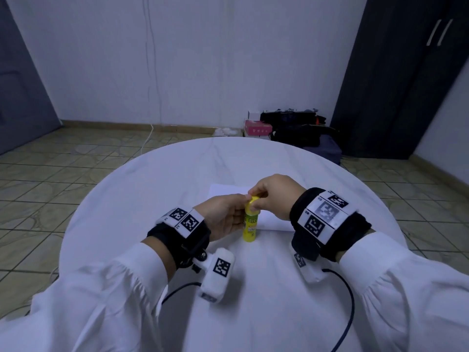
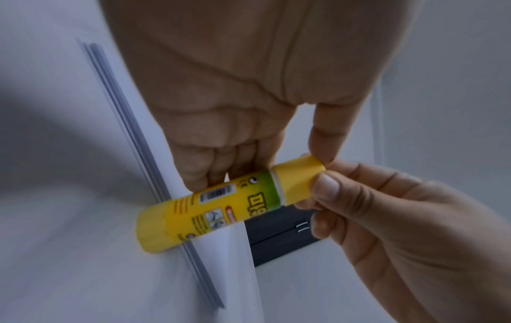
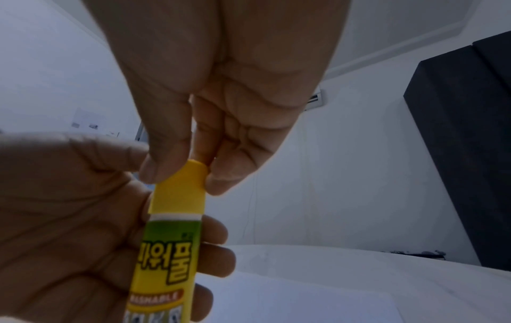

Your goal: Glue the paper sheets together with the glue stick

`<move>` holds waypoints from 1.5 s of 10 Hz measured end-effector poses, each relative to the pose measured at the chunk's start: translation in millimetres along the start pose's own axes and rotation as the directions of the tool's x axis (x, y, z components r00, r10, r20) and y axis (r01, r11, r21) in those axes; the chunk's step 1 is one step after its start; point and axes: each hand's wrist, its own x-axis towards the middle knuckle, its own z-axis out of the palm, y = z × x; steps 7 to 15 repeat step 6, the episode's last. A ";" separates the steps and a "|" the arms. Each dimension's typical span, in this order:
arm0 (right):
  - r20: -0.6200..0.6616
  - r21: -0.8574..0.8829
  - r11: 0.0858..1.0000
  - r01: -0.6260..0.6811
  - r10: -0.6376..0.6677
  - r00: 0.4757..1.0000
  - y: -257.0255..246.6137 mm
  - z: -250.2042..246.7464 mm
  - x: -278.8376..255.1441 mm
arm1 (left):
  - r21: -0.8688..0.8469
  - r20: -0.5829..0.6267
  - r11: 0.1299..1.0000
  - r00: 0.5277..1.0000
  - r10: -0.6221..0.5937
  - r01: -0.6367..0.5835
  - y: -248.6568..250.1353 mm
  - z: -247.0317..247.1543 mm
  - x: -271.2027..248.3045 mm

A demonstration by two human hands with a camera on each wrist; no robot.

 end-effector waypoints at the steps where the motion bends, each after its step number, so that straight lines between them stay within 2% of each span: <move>1: -0.003 0.014 1.000 -0.005 0.005 1.000 1.6 0.2 1.8 | -0.019 -0.015 1.000 1.000 0.014 -0.014 -3.6 2.6 1.9; 3: -0.003 0.072 0.997 -0.011 0.011 1.000 7.2 4.7 6.3 | -0.046 -0.030 0.999 1.000 -0.006 0.004 -5.3 0.5 5.9; 6: -0.040 0.218 0.976 -0.004 0.013 0.999 14.3 9.3 6.2 | -0.048 0.028 0.999 1.000 -0.012 0.013 1.4 -0.7 3.4; 15: -0.040 0.218 0.976 -0.004 0.013 0.999 14.3 9.3 6.2 | -0.048 0.028 0.999 1.000 -0.012 0.013 1.4 -0.7 3.4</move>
